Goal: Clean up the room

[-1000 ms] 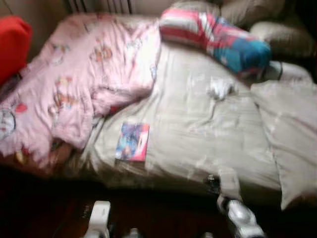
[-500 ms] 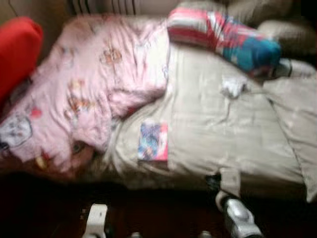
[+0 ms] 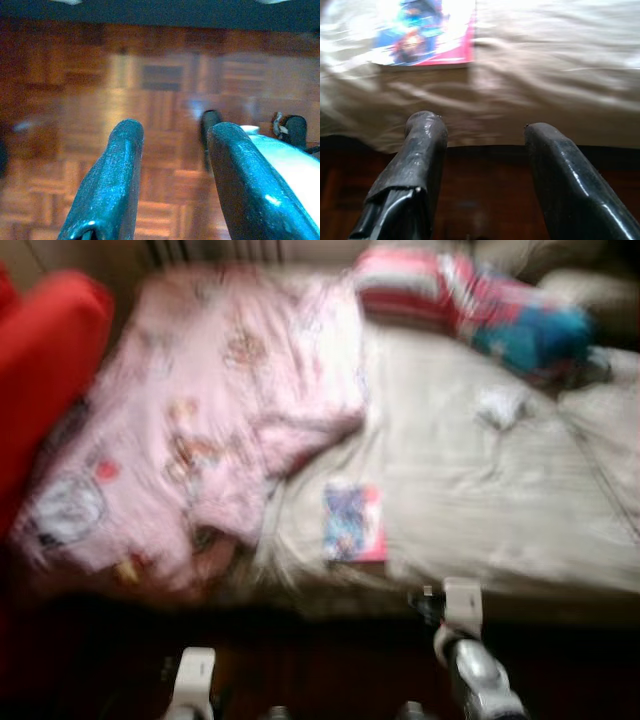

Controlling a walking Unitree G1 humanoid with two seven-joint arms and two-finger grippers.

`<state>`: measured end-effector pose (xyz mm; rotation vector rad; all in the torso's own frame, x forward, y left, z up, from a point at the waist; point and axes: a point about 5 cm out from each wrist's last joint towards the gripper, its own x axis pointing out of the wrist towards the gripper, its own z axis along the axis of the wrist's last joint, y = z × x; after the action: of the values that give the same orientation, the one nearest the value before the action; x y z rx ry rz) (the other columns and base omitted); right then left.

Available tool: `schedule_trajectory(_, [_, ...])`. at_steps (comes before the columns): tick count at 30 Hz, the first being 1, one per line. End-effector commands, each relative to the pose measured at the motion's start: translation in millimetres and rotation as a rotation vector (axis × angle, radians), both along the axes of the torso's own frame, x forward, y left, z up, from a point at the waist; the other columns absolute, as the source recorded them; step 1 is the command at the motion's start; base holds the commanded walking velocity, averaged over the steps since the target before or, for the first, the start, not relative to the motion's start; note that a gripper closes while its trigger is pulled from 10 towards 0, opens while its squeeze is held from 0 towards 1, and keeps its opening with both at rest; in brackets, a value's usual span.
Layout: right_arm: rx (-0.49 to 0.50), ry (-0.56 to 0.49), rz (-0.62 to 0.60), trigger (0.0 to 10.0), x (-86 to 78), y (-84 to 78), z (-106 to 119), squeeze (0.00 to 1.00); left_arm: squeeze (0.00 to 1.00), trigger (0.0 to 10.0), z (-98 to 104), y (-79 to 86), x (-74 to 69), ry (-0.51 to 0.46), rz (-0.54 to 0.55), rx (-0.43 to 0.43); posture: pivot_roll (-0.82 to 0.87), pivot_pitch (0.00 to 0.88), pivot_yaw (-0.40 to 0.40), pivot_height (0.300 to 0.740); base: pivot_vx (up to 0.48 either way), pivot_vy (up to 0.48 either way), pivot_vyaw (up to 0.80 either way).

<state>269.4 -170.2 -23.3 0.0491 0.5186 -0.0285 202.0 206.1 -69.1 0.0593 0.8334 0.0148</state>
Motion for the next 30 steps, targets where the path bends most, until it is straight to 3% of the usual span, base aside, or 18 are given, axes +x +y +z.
schedule_trajectory(1, [-0.005,0.034,-0.028,10.0,-8.3,-8.9,-6.4,0.0,0.0,10.0,-6.2,-3.2,-9.9,0.036,0.003,-0.009,-0.01,0.212,0.052,0.74,0.0,0.382,0.0])
schedule_trajectory(4, [-0.003,0.033,-0.029,10.0,-8.1,-8.5,-6.3,0.0,0.0,10.0,-6.1,-3.1,-9.7,0.035,0.004,-0.009,-0.01,0.212,0.051,0.74,0.0,0.38,0.0])
schedule_trajectory(30, [-0.011,0.031,-0.006,10.0,-7.6,-6.6,-6.0,0.0,0.0,10.0,-4.7,-3.7,-8.0,0.012,0.003,-0.006,0.0,0.219,0.049,0.74,0.029,0.0,0.0])
